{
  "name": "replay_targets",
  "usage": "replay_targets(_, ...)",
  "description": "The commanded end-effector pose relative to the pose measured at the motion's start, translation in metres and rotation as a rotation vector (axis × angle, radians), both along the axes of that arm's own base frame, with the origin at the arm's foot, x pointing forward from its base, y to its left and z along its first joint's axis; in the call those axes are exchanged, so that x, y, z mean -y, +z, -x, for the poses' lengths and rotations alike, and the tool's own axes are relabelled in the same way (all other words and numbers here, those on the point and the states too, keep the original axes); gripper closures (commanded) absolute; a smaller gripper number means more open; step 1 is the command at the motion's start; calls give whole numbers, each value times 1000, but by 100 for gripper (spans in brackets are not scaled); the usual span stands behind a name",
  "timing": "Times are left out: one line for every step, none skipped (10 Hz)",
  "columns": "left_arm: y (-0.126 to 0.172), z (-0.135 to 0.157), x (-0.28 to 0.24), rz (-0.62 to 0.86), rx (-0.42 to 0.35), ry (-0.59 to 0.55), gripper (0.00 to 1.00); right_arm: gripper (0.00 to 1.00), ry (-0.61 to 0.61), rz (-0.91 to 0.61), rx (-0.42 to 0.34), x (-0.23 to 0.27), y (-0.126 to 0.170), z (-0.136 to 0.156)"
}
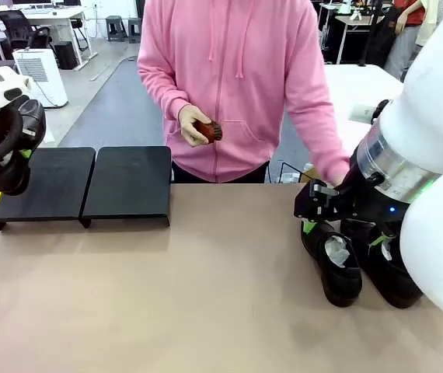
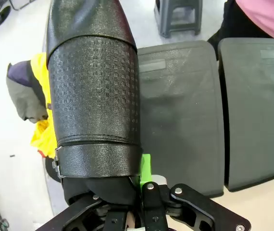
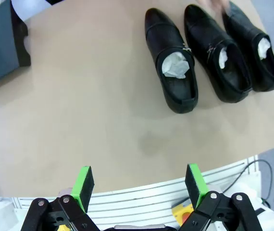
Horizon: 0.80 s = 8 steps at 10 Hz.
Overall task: Organize the shoes by placing them on the stand.
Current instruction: Place the Shoe from the middle of the table onto the Shoes Stand.
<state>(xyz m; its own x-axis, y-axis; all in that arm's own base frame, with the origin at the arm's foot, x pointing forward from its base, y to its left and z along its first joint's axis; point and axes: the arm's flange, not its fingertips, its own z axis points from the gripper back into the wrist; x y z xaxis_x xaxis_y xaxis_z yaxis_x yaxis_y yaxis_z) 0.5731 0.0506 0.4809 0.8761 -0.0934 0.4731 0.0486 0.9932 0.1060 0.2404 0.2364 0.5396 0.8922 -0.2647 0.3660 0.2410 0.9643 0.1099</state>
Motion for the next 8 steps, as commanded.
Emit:
replay_targets(1, 1, -1, -4, 7, -3, 100, 0, -5, 5, 5, -1, 3, 0)
replay_targets(1, 1, -1, -4, 7, -3, 100, 0, -5, 5, 5, -1, 3, 0)
replay_targets(1, 1, -1, -4, 7, -3, 100, 0, -5, 5, 5, -1, 3, 0)
replay_targets(-3, 1, 0, 0, -8, 0, 100, 0, -5, 5, 5, -1, 3, 0)
replay_targets(-11, -4, 0, -2, -45, -4, 100, 0, -5, 5, 5, -1, 3, 0)
replay_targets(-17, -9, -3, -3, -50, 5, 100, 0, -5, 5, 5, -1, 3, 0)
replay_targets(-21, -11, -7, -7, -51, 0, 100, 0, -5, 5, 5, -1, 3, 0)
replay_targets(-25, -14, -12, -5, -58, -18, 100, 0, -5, 5, 5, -1, 3, 0)
